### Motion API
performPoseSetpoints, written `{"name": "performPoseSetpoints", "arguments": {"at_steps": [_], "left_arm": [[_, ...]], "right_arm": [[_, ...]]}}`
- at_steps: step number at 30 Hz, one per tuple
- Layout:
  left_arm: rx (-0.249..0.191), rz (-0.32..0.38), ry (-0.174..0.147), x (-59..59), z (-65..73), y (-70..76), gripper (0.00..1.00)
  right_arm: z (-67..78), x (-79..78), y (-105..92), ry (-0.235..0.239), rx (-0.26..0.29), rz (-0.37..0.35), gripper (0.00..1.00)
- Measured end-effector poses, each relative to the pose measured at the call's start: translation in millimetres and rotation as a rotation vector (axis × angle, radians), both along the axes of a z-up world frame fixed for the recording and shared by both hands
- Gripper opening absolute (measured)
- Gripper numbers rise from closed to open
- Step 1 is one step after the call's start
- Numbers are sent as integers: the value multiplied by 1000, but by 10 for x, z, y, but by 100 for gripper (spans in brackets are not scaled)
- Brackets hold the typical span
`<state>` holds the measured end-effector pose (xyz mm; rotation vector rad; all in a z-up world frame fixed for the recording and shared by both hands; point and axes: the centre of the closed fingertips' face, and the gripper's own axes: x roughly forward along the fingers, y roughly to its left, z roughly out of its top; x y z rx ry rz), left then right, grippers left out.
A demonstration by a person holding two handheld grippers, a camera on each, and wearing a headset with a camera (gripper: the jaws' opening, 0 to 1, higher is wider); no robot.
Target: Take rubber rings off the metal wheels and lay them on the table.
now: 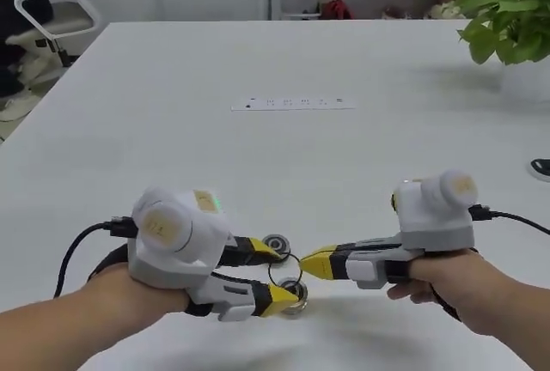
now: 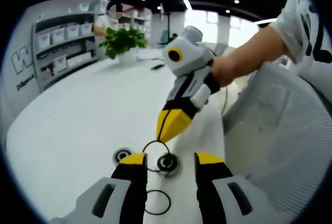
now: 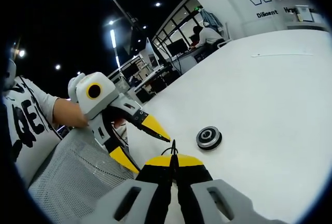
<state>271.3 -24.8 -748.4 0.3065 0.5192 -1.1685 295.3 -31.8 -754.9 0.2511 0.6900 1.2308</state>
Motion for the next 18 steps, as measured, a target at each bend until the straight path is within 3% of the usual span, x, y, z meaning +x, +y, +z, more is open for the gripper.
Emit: {"name": "performPoseSetpoints", "arguments": {"at_steps": [18], "left_arm": [[-48,33,-17,-32,269,237,51]], "right_arm": [[182,-19,175,-9,34,47,0]]}}
